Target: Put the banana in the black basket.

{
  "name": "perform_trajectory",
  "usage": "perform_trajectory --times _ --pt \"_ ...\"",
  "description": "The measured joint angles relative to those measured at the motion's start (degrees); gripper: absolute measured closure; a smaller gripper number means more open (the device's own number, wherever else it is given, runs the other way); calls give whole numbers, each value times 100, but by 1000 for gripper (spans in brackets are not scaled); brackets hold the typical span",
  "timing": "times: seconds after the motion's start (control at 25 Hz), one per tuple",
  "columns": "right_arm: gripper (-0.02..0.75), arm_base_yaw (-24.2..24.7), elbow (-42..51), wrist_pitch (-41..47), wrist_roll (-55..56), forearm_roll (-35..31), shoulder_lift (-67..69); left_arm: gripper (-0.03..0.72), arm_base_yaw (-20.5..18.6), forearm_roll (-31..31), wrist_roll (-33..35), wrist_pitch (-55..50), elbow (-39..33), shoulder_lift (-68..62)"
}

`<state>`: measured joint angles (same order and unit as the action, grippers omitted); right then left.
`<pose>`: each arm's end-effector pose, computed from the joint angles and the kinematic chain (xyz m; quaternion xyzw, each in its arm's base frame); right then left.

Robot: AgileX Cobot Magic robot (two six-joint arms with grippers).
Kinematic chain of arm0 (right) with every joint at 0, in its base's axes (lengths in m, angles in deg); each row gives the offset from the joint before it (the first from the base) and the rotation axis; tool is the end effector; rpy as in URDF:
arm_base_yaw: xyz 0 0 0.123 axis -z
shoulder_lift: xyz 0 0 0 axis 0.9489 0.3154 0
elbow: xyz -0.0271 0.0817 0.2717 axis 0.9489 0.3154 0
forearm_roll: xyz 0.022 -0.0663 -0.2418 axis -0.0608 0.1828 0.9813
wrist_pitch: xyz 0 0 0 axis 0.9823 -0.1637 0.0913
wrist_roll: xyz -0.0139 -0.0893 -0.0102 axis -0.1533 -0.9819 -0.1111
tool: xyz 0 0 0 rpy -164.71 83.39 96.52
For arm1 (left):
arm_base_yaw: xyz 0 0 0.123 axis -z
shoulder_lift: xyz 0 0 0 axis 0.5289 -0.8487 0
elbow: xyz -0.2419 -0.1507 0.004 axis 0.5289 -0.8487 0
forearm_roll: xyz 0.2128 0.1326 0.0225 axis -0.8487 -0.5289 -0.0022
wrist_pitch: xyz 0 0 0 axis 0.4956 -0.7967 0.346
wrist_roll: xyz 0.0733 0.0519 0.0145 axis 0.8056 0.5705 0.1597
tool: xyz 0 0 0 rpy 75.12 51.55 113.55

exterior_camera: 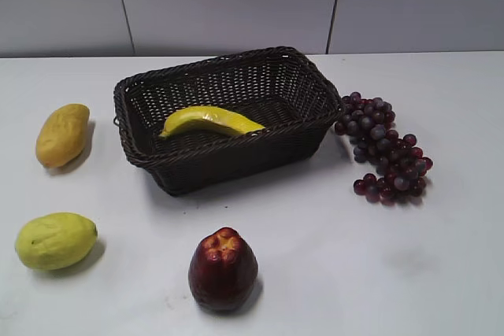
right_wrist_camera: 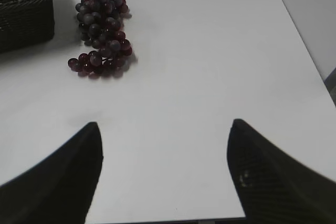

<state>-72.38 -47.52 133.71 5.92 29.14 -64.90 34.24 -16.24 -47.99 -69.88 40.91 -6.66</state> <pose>-0.0042 -0.0012 0.2766 -0.0137 0.8497 -0.0088 0.5270 -0.0065 -0.0052 0.2802 0.0924 0.8417 0.0009 0.5319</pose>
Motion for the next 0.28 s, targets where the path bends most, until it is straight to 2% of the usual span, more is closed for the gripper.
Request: perform_trajectory --times 0.28 --pt "147 0 0 0 0 0 0 207 0 0 0 0 0 0"
